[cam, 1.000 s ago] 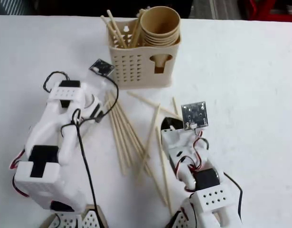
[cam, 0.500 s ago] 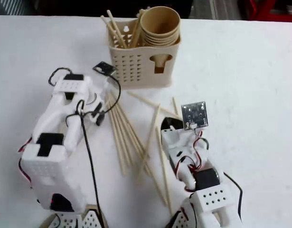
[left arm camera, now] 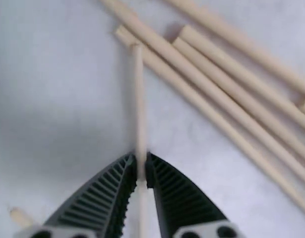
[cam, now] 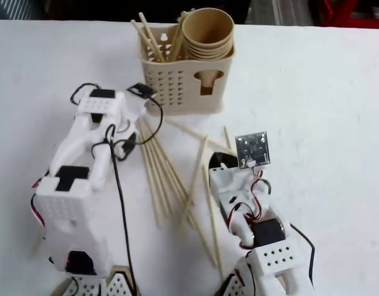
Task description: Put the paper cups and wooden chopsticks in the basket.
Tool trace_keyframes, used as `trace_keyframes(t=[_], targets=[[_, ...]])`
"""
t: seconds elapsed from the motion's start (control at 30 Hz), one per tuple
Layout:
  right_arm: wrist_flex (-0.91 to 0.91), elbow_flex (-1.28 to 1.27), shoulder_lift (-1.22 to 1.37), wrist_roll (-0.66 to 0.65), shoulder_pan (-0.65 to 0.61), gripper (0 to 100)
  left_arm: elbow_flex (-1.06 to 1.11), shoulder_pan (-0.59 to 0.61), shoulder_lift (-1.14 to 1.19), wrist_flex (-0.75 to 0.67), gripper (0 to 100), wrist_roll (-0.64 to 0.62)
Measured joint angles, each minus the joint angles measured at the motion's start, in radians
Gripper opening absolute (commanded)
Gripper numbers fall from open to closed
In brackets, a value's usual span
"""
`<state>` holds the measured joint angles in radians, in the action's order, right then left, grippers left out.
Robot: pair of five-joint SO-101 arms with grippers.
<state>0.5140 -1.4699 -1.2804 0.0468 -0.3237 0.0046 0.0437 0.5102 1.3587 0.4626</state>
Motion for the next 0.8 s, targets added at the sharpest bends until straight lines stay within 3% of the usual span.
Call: trace_keyframes(t=[0.43,0.8], targets=[[0.000,0.000,0.000,0.000,0.000,1.8,0.308,0.005,-0.462,0.008,2,0.000],[0.000,-0.006,0.000,0.000,0.000,1.8,0.322,0.005,-0.865,0.055,2,0.000]])
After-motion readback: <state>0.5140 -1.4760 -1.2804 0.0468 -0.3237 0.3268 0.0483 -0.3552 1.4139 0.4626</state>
